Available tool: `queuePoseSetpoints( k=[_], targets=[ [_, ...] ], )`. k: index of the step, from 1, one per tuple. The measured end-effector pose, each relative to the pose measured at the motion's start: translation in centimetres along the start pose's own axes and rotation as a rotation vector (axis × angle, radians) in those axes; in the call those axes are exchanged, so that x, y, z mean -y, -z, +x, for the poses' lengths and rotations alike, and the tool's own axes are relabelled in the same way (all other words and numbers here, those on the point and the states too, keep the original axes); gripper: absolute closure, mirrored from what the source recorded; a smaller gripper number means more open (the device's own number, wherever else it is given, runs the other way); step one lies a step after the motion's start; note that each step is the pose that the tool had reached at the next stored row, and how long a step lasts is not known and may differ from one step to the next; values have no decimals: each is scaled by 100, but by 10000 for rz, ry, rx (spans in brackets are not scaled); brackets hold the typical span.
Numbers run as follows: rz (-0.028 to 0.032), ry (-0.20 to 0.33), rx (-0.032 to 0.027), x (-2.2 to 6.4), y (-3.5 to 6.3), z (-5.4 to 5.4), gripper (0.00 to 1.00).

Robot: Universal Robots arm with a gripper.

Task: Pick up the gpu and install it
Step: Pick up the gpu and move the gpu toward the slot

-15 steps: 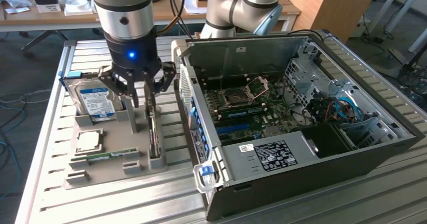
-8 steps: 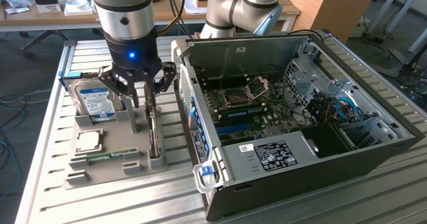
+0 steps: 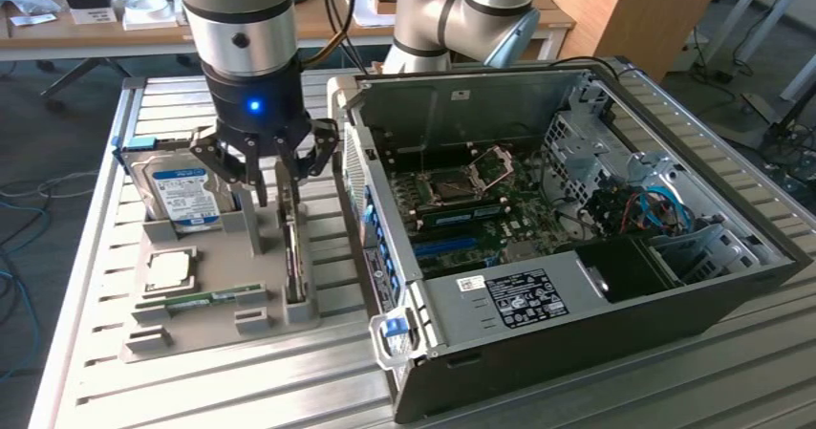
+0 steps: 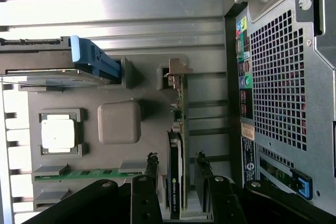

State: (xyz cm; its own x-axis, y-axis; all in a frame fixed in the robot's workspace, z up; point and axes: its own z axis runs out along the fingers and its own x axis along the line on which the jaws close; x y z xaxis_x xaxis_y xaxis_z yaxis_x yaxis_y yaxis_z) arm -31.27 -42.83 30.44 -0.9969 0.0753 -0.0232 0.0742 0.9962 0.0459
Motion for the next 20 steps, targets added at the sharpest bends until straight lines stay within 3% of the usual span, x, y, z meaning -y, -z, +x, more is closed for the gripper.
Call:
queuePoseSetpoints(
  k=[20],
  targets=[
    [1, 0, -1, 6, -131, 2, 58]
  ],
)
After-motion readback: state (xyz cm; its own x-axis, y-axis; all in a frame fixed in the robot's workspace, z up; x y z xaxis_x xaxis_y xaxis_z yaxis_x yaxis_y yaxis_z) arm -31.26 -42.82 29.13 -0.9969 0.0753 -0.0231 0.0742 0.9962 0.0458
